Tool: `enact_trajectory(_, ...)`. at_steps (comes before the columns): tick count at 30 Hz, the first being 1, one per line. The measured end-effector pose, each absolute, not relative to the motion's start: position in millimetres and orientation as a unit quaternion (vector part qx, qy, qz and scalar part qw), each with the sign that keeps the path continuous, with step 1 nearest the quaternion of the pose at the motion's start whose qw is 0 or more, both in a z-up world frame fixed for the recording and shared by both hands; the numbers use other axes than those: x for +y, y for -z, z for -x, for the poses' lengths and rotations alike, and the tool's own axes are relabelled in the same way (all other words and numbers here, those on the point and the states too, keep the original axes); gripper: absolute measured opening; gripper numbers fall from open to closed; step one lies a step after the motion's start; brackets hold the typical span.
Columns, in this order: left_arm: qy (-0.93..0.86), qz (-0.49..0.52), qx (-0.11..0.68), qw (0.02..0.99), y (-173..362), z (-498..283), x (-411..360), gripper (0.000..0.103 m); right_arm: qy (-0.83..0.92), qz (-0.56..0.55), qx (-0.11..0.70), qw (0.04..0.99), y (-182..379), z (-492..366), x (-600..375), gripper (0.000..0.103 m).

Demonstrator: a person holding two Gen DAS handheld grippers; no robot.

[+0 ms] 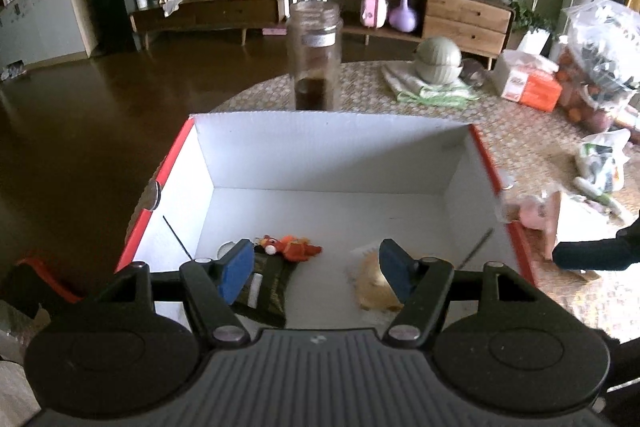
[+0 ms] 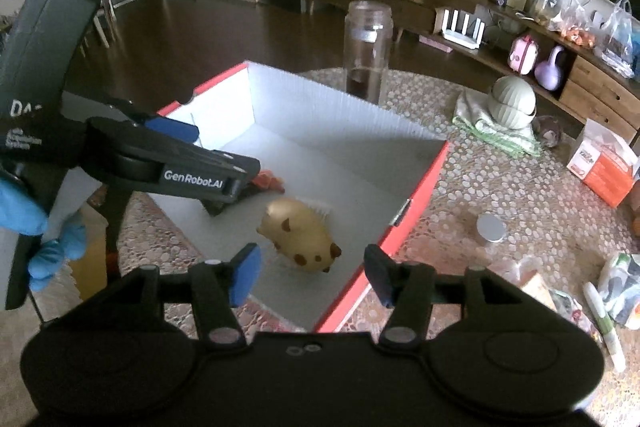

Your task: Organize objects

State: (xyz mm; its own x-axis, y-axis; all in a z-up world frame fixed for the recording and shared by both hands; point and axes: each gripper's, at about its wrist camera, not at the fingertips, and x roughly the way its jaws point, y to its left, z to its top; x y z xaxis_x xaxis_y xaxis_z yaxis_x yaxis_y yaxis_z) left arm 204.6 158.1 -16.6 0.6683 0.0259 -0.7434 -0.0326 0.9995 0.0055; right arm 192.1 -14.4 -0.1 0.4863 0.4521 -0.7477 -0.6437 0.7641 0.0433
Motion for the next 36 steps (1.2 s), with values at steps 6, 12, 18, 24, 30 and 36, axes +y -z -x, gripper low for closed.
enact_trajectory(6,-0.005,-0.001,0.391,0.92,-2.0,-178.4,138.1,0.069,-0.333,0.097,0.369,0.862,-23.4,-174.1,-42.9,0.058)
enact_trajectory(12,0.01,-0.007,0.374,0.928,-16.9,-153.9,112.6,0.07,-0.332,0.096,0.352,0.87,-35.8,-157.7,-73.3,0.06)
enact_trajectory(18,0.032,-0.003,0.366,0.93,-22.4,-138.1,85.4,0.08,-0.326,0.091,0.347,0.875,-38.5,-147.0,-106.6,0.064)
enact_trajectory(24,0.05,0.009,0.371,0.927,-19.9,-128.2,59.3,0.08,-0.312,0.083,0.347,0.881,-34.9,-141.1,-142.7,0.073)
enact_trajectory(30,0.055,0.021,0.377,0.924,-12.0,-123.9,38.5,0.082,-0.295,0.079,0.35,0.886,-26.9,-138.6,-179.9,0.076)
enact_trajectory(36,0.069,0.02,0.379,0.923,-1.9,-124.3,13.3,0.085,-0.268,0.065,0.357,0.893,-18.8,-139.1,-218.7,0.077)
